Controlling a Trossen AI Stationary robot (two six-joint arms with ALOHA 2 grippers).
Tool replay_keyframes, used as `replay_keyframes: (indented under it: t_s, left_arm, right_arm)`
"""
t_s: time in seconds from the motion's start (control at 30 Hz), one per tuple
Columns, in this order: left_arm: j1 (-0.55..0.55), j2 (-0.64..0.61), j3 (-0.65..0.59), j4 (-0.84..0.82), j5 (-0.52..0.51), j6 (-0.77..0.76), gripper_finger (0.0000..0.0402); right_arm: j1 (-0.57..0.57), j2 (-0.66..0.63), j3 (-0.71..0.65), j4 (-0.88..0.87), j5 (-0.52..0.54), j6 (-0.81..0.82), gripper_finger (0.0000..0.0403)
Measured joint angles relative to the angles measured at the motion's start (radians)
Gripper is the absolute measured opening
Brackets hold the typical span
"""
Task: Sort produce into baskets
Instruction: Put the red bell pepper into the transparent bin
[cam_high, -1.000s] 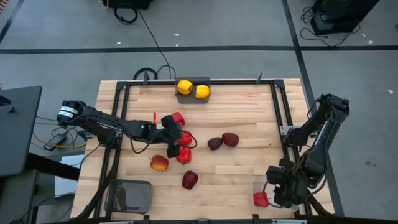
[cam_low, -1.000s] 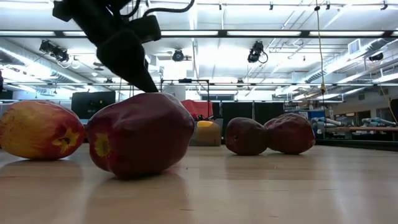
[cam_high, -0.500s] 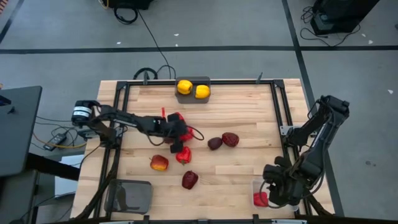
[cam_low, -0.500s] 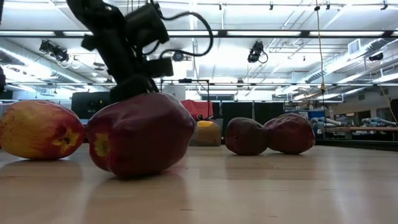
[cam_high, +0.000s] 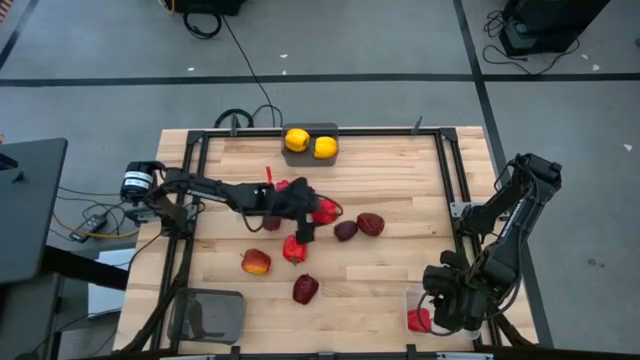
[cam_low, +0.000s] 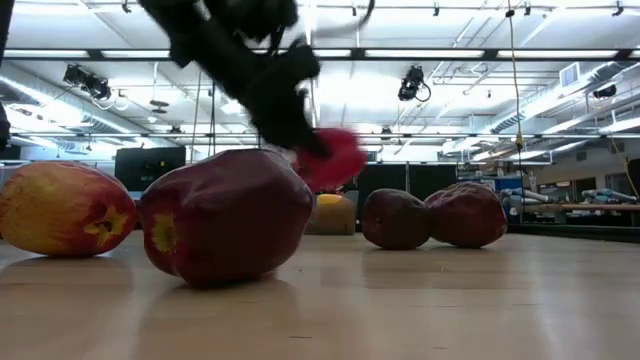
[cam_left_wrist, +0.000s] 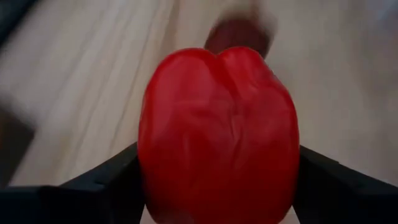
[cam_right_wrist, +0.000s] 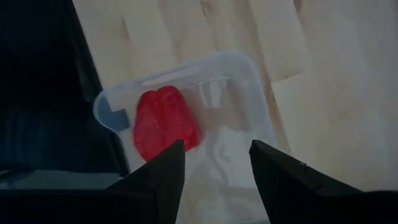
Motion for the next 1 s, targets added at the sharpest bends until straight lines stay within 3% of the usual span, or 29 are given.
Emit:
replay_keyframes:
  t_s: [0.23,0.5,0.73,1.0]
  left_arm:
    - [-0.075,0.103,0.182,0.112,0.041,0.059,0.0315]
    - [-0.150,0.388,0.528,0.103,0.108,0.073,0.0316]
    - [-0.202,0.554,0.785,0.119,0.182,0.127,0.0323]
    - [-0.230,0.721,0.961,0.144,0.217,0.120,0.0337]
  right_arm:
    - [-0.005,-0.069,0.000,-0.155,0.173,-0.043,0.0180]
    - [-0.008,-0.211,0.001,-0.431,0.417,0.206,0.0164]
    - [-0.008,-0.247,0.001,-0.473,0.440,0.299,0.0162]
    - [-0.008,-0.231,0.000,-0.488,0.474,0.214,0.0162]
